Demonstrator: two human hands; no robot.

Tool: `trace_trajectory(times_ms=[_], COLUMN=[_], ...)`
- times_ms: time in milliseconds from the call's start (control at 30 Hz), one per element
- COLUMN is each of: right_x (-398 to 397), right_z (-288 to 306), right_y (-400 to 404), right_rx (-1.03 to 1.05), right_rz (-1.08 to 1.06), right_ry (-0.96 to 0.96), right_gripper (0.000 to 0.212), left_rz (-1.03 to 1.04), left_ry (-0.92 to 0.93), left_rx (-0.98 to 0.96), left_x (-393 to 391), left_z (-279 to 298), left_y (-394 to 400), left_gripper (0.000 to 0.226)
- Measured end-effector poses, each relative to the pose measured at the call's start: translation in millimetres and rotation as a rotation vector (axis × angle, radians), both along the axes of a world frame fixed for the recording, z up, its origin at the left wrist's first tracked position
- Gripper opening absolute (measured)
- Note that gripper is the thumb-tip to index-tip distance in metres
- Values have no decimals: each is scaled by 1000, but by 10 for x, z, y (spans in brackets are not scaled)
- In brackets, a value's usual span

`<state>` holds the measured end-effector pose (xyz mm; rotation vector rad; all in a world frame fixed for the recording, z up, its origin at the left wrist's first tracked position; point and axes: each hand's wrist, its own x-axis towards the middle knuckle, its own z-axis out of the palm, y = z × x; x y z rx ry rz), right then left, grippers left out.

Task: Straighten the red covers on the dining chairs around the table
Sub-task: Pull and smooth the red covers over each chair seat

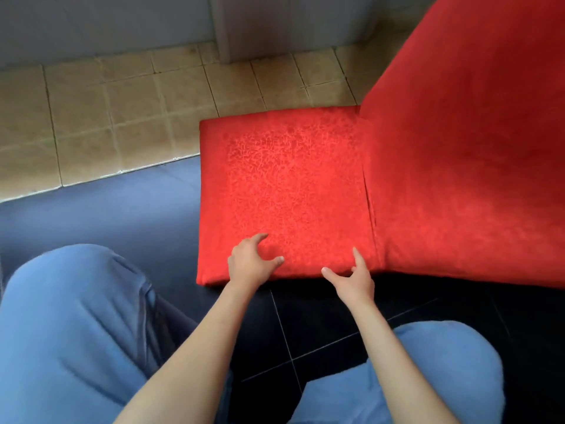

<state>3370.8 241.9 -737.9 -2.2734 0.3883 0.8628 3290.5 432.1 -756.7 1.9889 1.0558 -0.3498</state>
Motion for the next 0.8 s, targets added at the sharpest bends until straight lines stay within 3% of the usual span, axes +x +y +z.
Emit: trace_trajectory(times_ms=[367, 600, 800], right_x=[-132, -228, -191], right_z=[-450, -564, -682], right_y=[88, 56, 41], right_rx=[-39, -1, 39], right_rz=[-98, -180, -282], right_ry=[-61, -101, -114], right_gripper=[109, 113, 121], left_rz=[153, 448, 595], left_ry=[-58, 20, 91], left_rx=[163, 227, 55], left_x=[-36, -222, -284], left_z=[-531, -572, -707], left_y=[-308, -688, -904], left_gripper=[73, 93, 115])
